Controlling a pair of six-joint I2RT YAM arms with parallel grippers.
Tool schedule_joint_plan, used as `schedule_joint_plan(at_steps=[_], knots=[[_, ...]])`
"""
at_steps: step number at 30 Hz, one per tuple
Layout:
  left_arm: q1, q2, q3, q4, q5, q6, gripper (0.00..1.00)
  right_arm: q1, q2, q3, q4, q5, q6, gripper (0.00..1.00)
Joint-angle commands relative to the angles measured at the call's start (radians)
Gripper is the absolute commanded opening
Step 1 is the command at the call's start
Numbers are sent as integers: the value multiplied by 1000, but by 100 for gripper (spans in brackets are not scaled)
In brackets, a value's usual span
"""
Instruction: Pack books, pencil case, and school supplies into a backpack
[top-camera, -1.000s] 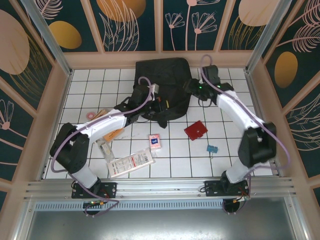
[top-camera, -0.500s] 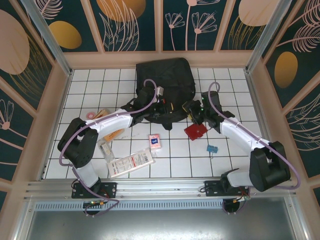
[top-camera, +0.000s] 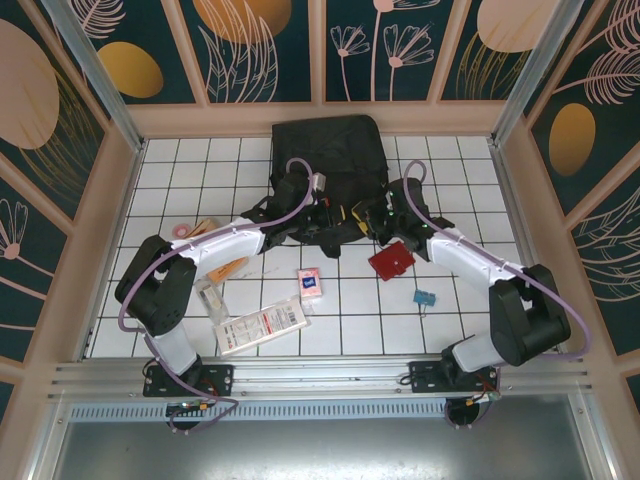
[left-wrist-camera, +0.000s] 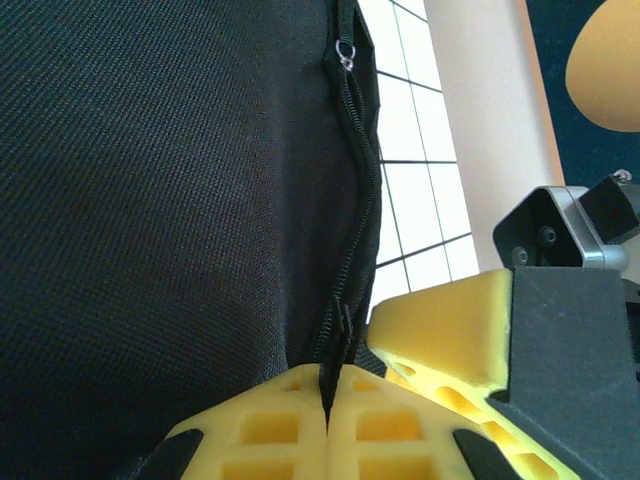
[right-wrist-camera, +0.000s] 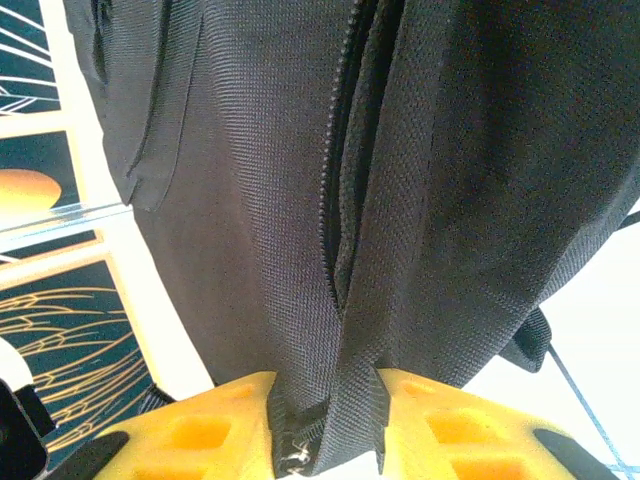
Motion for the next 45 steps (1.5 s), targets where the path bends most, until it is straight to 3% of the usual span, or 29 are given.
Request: schedule_joint_plan(at_steps=[1, 6, 12, 16, 26, 35, 38, 43, 45], knots=[[-1, -29, 13, 49, -5, 15, 0, 6, 45, 12, -8, -18, 2, 35], [0, -59, 15, 19, -29, 42, 0, 11, 97, 87, -114, -28, -61, 44], [1, -63, 13, -1, -39, 55, 0, 9, 106, 135, -214, -7, -61, 36], [0, -65, 15, -4, -52, 63, 0, 2, 137, 169, -239, -33, -57, 36], [0, -68, 12, -27, -74, 93, 0, -5, 44, 249, -375, 18, -15, 51], [1, -63, 10, -15, -65, 92, 0, 6, 67, 172, -254, -31, 76, 65], [0, -60, 10, -11, -63, 89, 0, 20, 104, 180, -222, -49, 94, 63], [0, -60, 4, 0, -53, 82, 0, 36, 145, 212, -220, -21, 92, 46], [1, -66, -5, 7, -53, 78, 0, 33, 173, 233, -239, -8, 80, 44]])
